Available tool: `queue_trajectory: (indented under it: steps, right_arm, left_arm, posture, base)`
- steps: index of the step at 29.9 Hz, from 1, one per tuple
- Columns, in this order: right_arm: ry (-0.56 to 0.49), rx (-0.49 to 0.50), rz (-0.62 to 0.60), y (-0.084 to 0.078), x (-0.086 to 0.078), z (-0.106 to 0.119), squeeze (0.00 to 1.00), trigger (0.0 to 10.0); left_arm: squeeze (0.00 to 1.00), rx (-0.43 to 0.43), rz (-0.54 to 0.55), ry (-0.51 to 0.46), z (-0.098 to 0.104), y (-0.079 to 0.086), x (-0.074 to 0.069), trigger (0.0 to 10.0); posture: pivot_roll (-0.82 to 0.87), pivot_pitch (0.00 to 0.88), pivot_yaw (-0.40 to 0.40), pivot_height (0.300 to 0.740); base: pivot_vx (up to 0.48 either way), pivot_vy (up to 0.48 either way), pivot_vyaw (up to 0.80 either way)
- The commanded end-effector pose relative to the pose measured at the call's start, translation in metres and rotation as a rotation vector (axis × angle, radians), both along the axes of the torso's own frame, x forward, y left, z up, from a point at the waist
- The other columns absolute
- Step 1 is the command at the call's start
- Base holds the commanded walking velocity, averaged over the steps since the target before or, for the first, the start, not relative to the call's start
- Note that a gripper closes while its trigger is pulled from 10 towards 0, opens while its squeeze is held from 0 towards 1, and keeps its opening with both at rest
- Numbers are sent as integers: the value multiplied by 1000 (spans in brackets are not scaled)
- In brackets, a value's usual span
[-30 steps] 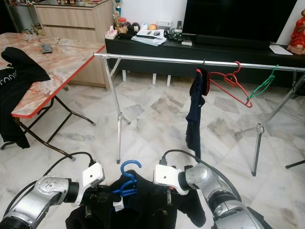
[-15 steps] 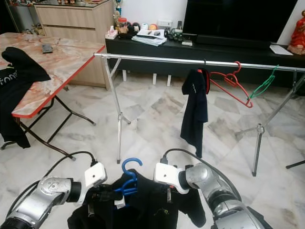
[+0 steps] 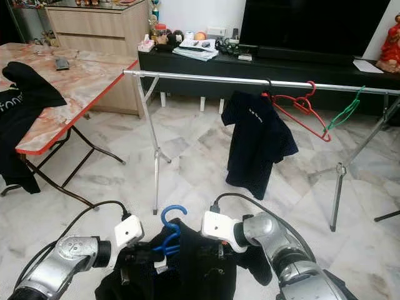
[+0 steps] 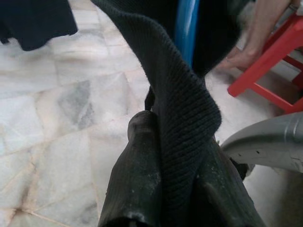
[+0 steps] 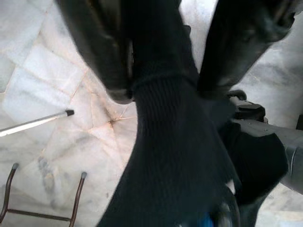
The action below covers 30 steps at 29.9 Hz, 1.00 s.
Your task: Hang hanger
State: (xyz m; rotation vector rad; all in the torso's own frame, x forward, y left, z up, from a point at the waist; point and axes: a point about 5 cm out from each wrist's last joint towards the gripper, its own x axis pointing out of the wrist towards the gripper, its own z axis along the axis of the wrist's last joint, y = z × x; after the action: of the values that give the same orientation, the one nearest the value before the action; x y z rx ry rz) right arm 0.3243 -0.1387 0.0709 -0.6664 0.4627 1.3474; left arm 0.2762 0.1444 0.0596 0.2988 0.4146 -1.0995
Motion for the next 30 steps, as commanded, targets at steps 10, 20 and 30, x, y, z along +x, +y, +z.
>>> queue_trajectory:
  steps: [10, 20, 30]
  right_arm:
    - [12, -19, 28, -2, 3, 7, 1000, 10000]
    - [-39, -37, 8, -8, 8, 13, 1000, 10000]
    - [-172, 0, -136, -20, 24, 32, 1000, 10000]
  left_arm:
    - [0, 25, 92, -80, 4, 6, 13, 0]
    - [0, 59, 176, -119, -2, 15, 17, 0]
    - [0, 96, 315, -157, -13, 25, 21, 0]
  posture:
    - [118, 0, -65, 740]
    - [110, 0, -61, 740]
    - [89, 11, -57, 740]
  base:
    - [0, 0, 0]
    - [0, 0, 0]
    - [0, 0, 0]
